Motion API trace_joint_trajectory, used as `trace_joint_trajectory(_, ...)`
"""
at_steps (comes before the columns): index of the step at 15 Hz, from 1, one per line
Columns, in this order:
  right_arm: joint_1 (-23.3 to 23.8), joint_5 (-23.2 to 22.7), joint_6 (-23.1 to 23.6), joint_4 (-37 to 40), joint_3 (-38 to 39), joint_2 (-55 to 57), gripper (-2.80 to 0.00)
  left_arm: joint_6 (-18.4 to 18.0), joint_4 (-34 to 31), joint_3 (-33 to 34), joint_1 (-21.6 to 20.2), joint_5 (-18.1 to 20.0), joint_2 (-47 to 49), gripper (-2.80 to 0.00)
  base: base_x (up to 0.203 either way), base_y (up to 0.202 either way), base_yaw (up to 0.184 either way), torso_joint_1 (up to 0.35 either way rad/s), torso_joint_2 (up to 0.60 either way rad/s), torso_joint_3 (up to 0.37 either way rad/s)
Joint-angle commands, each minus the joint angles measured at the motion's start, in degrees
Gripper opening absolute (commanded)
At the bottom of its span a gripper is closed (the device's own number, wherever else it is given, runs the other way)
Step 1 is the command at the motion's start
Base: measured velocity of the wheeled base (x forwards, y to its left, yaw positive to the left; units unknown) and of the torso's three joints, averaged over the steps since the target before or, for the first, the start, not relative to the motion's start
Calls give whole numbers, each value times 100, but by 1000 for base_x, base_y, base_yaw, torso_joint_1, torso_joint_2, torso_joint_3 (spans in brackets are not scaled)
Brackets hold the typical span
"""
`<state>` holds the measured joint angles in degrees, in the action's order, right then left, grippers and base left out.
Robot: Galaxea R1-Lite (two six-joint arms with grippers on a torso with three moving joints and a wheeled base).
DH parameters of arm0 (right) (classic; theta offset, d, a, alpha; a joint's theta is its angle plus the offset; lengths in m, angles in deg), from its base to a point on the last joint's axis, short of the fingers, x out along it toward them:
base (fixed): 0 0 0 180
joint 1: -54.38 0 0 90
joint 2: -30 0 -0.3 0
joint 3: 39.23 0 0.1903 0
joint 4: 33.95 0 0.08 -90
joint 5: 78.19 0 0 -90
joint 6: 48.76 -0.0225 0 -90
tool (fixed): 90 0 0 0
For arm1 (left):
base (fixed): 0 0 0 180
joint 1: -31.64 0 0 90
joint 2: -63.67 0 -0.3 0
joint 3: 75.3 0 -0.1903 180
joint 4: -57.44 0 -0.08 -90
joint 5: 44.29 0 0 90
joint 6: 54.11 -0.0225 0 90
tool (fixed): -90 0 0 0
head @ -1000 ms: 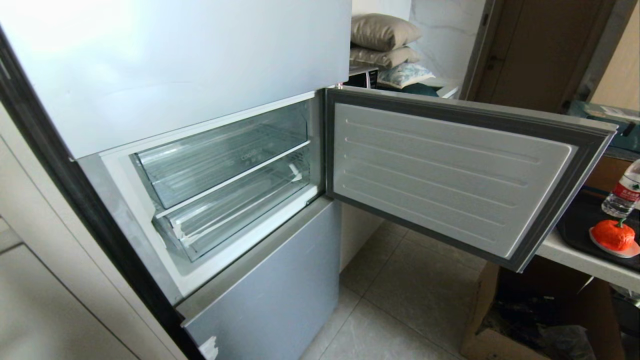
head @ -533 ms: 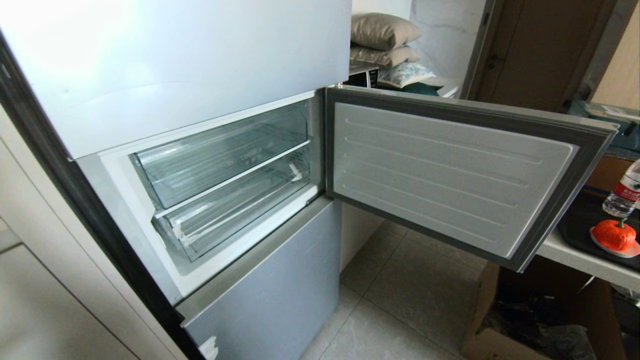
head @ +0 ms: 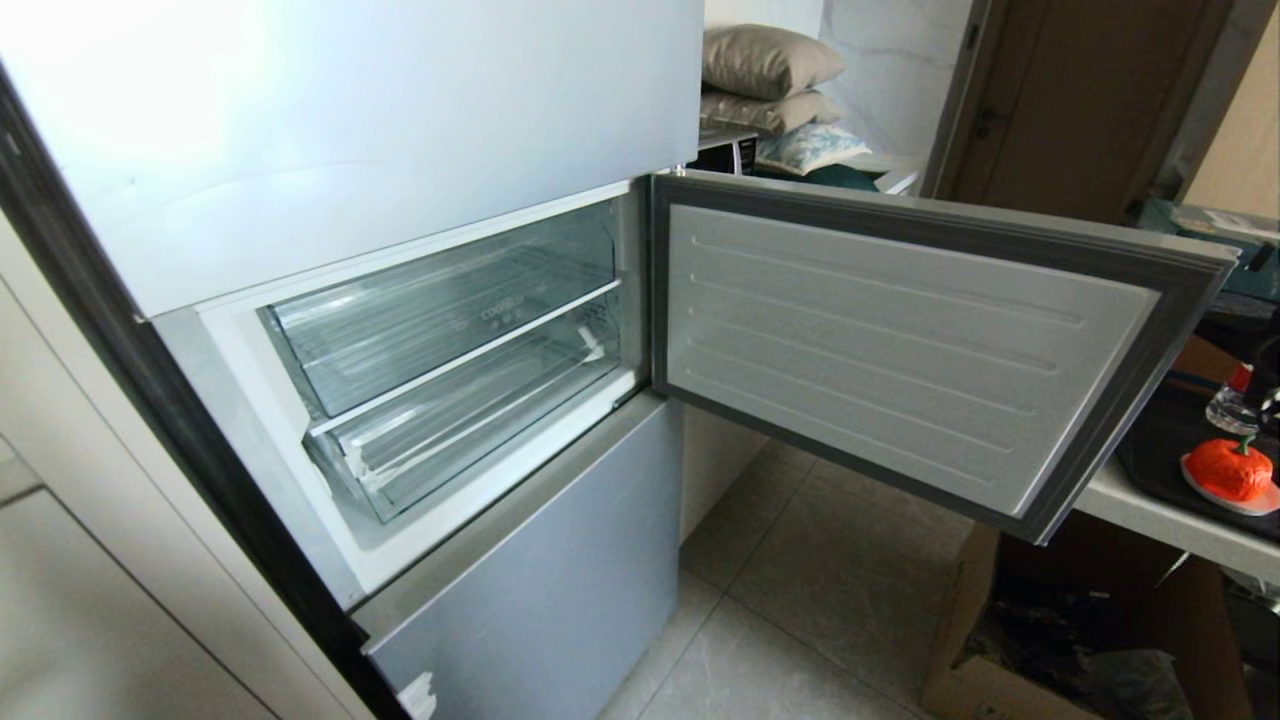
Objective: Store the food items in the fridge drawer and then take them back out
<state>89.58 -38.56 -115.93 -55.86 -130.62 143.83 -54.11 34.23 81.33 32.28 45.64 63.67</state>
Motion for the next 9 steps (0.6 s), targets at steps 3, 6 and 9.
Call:
trace_joint_trajectory(3, 10, -542, -133, -24, 754, -669, -280, 0, 2, 0, -2, -1, 9, -280, 0, 0, 0, 0, 0, 0)
trace_joint_trajectory(6, 5, -996, -130, -33, 1481, -1283, -280, 0, 2, 0, -2, -1, 9, -280, 0, 0, 0, 0, 0, 0)
trace_joint_trajectory(9, -6, -1211, -127, -31, 2316, -2244, -280, 0, 2, 0, -2, -1, 9, -280, 0, 0, 0, 0, 0, 0)
